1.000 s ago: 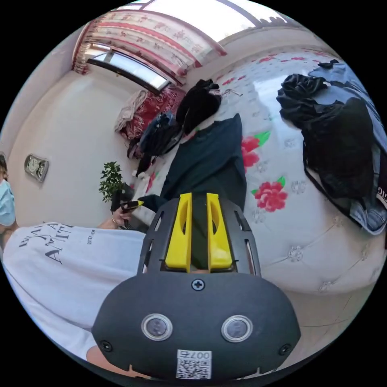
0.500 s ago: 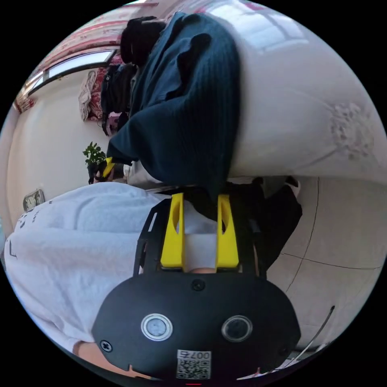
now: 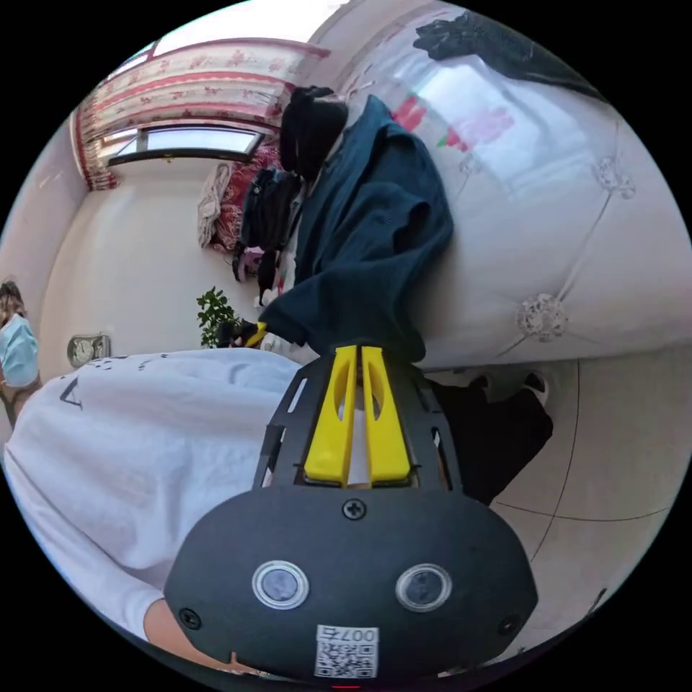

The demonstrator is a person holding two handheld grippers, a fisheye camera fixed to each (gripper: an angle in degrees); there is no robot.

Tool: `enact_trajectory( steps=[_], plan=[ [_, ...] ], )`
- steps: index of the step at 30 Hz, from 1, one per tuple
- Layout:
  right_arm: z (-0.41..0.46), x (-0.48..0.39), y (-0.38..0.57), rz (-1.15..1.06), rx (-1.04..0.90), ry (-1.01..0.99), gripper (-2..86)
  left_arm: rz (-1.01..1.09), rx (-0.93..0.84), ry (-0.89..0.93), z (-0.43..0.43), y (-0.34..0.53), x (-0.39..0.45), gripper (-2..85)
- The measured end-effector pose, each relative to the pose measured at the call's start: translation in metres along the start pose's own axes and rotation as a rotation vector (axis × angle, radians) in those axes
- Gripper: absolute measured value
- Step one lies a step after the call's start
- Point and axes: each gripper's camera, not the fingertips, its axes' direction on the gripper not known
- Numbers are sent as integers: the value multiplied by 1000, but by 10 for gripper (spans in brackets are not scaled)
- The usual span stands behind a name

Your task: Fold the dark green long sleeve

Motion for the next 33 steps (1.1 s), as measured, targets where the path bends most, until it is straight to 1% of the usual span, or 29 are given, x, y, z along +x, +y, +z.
enact_trajectory(
  steps=[1, 4, 6, 8, 10, 12, 13, 15, 16, 17, 18, 19, 20, 21, 22, 24, 27, 31, 33],
  plan=[
    [-19, -10, 3, -25, 49, -30, -1, 18, -18, 3, -1, 1, 4, 0],
    [-60, -35, 6, -94, 140, -116, -2, 107, -158, 85, -8, 6, 19, 1],
    [-79, -49, 0, -138, 174, -140, -2, 176, -251, 193, -13, 5, 28, 2],
    [-92, -65, -22, -196, 189, -129, -2, 208, -227, 242, -21, -5, 29, 3],
    [-96, -73, -53, -240, 199, -139, -2, 189, -120, 301, -30, -24, 21, 5],
    [-95, -76, -92, -252, 219, -151, -1, 91, 60, 387, -37, -59, -4, 10],
    [-91, -78, -122, -256, 235, -149, 0, 42, 117, 397, -38, -67, -13, 14],
    [-78, -80, -167, -242, 251, -99, 3, -238, 360, 432, -31, -87, -51, 40],
    [-65, -75, -196, -202, 251, -57, 5, -310, 424, 437, -29, -88, -59, 49],
    [-51, -69, -219, -175, 221, 5, 10, -420, 546, 413, -26, -85, -69, 63],
    [-44, -64, -228, -151, 198, 42, 12, -479, 625, 356, -26, -80, -70, 73],
    [-31, -54, -241, -108, 157, 96, 16, -487, 643, 320, -27, -78, -69, 75],
    [-22, -45, -245, -100, 126, 133, 20, -476, 636, 248, -27, -76, -63, 79],
    [-18, -41, -244, -97, 114, 154, 22, -434, 589, 182, -25, -76, -57, 82],
    [-11, -33, -239, -97, 98, 189, 25, -404, 558, 151, -24, -76, -53, 82],
    [-3, -19, -224, -99, 80, 233, 30, -303, 419, 5, -15, -68, -37, 84],
    [8, 8, -196, -55, 41, 301, 39, -240, 276, -146, 1, -54, -22, 92],
    [20, 40, -175, 29, 24, 381, 53, -191, 169, -227, 19, -55, -8, 107],
    [32, 50, -178, 35, 0, 368, 54, -159, 98, -277, 36, -69, 0, 107]
  ],
)
